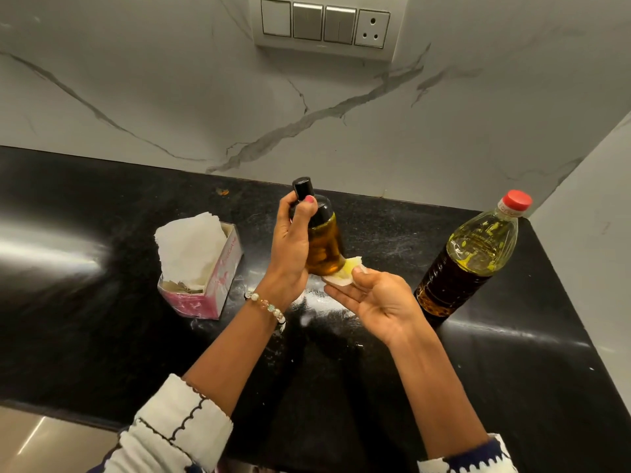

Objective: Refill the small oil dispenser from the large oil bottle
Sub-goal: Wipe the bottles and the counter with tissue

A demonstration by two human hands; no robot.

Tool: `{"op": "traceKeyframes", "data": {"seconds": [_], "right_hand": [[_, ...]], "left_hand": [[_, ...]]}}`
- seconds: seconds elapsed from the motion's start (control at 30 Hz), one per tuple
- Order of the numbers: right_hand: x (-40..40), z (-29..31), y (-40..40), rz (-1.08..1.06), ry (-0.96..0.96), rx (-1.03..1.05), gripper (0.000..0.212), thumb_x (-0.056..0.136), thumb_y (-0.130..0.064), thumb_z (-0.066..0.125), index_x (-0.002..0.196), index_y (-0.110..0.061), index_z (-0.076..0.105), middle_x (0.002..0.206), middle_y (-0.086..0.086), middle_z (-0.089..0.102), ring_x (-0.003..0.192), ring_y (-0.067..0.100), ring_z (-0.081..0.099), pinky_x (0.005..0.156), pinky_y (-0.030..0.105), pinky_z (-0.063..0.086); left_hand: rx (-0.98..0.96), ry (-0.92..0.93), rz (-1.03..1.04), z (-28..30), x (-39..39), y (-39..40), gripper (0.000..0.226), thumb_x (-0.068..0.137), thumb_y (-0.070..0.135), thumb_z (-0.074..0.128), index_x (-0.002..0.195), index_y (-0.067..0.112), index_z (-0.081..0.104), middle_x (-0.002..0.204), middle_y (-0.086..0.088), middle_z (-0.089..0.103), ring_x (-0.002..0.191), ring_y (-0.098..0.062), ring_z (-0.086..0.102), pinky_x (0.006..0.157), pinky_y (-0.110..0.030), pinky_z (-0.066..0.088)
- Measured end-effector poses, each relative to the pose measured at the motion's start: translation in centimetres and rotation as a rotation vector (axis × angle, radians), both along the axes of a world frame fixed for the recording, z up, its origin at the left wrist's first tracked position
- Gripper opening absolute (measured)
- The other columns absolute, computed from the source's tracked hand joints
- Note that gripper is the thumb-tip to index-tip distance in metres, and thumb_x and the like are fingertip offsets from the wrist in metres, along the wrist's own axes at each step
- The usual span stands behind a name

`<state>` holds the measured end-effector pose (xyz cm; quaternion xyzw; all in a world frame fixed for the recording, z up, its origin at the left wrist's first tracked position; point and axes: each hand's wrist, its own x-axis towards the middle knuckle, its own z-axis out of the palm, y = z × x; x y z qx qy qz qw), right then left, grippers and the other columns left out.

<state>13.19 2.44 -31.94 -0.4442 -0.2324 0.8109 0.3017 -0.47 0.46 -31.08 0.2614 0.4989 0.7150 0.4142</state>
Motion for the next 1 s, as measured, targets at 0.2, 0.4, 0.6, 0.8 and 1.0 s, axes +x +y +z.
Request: {"op": "traceKeyframes", "data": {"seconds": [0.2,0.4,0.6,0.8,1.0], "right_hand": [[0.4,-0.2,0.6,-0.085,-0.119,0.156,0.016,0.089,0.007,0.045,0.09,0.003,0.061,0.094,0.021,0.067,0.087,0.03,0.067,0.076,0.044,0.056],[-2.9,-1.3,-1.8,-0.08,-0.051,0.199,0.024,0.095,0.004,0.042,0.096,0.0,0.066,0.094,0.018,0.072,0.088,0.026,0.07,0.076,0.034,0.058],[-1.0,-2.9,-0.6,-0.1,-0.02,0.034,0.02,0.093,0.006,0.042,0.096,0.003,0.061,0.094,0.02,0.069,0.092,0.031,0.067,0.073,0.038,0.056],[-0.3,-6.7,2.0,0.055,-1.076,0.884,0.024,0.094,-0.006,0.046,0.102,-0.001,0.068,0.085,0.015,0.065,0.085,0.031,0.061,0.067,0.03,0.043],[-2.3,-10.6,2.8,0.404,-1.095,1.34,0.02,0.094,-0.017,0.043,0.086,-0.007,0.059,0.083,0.009,0.062,0.082,0.033,0.06,0.068,0.035,0.041]], "left_hand": [[-0.06,-0.244,0.007,-0.4,-0.8,-0.8,0.047,0.088,0.044,0.058,0.125,0.016,0.051,0.119,-0.015,0.058,0.116,-0.034,0.057,0.092,-0.057,0.049],[-0.002,-0.126,0.022,-1.1,-1.3,-1.0,0.029,0.083,0.041,0.058,0.107,0.024,0.056,0.101,-0.003,0.06,0.097,-0.024,0.058,0.095,-0.059,0.046],[-0.038,-0.216,0.078,-2.4,-3.2,-1.9,0.048,0.08,0.044,0.061,0.122,0.024,0.052,0.11,-0.005,0.058,0.104,-0.025,0.058,0.091,-0.054,0.05],[-0.097,-0.262,0.113,-3.7,-5.7,-2.8,0.026,0.088,0.041,0.058,0.111,0.029,0.056,0.11,-0.004,0.056,0.104,-0.024,0.056,0.093,-0.056,0.047],[-0.13,-0.251,0.101,-4.7,-7.0,-2.8,0.022,0.089,0.04,0.058,0.104,0.025,0.056,0.102,-0.004,0.057,0.099,-0.022,0.056,0.092,-0.05,0.05]]}}
